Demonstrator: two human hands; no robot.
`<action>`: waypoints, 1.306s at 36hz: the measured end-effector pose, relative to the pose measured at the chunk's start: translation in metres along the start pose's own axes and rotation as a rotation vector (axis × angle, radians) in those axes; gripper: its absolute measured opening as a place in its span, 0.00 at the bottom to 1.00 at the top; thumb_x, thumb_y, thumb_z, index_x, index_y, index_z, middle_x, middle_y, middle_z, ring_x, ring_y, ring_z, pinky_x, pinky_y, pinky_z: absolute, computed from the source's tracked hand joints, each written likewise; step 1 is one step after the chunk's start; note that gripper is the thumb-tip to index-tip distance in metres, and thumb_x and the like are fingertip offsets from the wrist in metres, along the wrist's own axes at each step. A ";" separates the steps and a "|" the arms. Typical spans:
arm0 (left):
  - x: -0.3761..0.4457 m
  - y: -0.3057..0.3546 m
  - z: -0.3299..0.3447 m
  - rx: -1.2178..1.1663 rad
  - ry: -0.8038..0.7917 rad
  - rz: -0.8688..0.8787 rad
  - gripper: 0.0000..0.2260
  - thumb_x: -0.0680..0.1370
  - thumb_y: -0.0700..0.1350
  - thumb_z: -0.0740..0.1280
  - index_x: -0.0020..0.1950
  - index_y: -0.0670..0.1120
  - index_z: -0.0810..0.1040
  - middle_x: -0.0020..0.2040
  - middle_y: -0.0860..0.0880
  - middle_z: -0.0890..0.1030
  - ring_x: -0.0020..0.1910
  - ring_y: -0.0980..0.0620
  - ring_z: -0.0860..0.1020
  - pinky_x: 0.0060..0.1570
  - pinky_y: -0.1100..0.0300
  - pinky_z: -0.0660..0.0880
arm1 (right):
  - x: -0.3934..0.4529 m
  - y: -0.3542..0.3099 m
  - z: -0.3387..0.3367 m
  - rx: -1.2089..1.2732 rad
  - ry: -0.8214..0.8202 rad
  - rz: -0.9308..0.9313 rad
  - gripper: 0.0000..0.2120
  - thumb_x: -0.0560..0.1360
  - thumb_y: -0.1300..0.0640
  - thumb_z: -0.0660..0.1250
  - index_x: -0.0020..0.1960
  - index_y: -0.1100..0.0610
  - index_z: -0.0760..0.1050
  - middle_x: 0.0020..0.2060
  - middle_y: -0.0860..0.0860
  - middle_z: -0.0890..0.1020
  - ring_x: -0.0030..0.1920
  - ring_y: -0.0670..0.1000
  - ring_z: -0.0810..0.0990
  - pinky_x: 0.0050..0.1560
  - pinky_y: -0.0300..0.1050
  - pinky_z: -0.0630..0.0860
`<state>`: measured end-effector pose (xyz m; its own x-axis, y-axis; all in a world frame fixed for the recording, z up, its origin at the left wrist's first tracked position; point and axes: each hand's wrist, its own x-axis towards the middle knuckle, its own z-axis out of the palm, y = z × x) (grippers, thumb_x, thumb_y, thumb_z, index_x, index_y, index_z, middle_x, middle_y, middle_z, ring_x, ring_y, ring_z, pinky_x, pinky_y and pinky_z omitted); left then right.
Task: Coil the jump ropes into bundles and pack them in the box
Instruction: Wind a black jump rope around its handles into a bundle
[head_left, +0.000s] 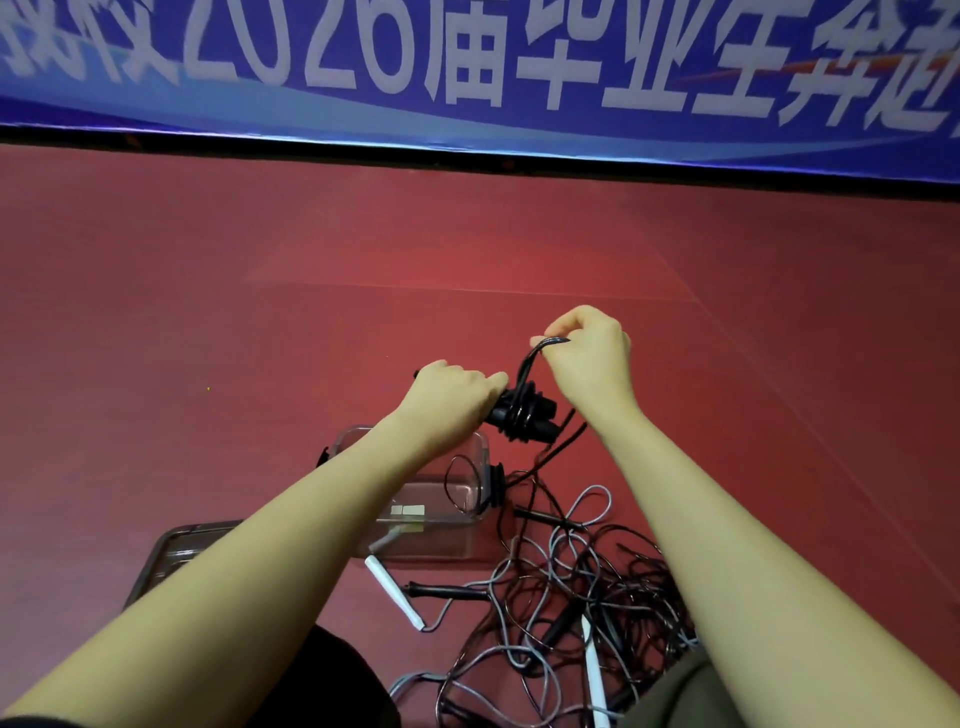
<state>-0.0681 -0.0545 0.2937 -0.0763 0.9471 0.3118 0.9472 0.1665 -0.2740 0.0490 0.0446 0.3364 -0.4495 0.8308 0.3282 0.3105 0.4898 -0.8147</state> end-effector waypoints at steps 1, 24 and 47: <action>0.000 -0.001 0.000 -0.012 0.028 0.031 0.14 0.59 0.35 0.76 0.36 0.45 0.73 0.25 0.50 0.75 0.22 0.47 0.75 0.29 0.63 0.58 | 0.002 0.002 0.000 -0.011 -0.009 0.021 0.07 0.71 0.57 0.72 0.38 0.55 0.75 0.30 0.49 0.74 0.34 0.52 0.71 0.30 0.43 0.64; 0.004 0.026 -0.044 -0.593 0.161 -0.445 0.10 0.79 0.43 0.60 0.58 0.40 0.68 0.48 0.38 0.80 0.47 0.33 0.77 0.38 0.52 0.66 | -0.005 0.017 -0.009 -0.412 -0.336 -0.106 0.05 0.75 0.55 0.62 0.41 0.53 0.73 0.39 0.54 0.77 0.41 0.58 0.74 0.39 0.46 0.68; 0.003 0.016 -0.010 -0.292 -0.205 -0.694 0.09 0.77 0.34 0.59 0.57 0.38 0.71 0.54 0.40 0.78 0.52 0.39 0.78 0.41 0.54 0.67 | -0.028 -0.009 -0.005 -0.768 -0.378 -0.478 0.14 0.74 0.61 0.59 0.55 0.52 0.78 0.46 0.54 0.81 0.49 0.60 0.78 0.39 0.45 0.64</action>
<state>-0.0505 -0.0514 0.2997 -0.7108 0.6888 0.1424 0.7029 0.6878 0.1816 0.0627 0.0177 0.3369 -0.8667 0.4266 0.2585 0.4265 0.9025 -0.0595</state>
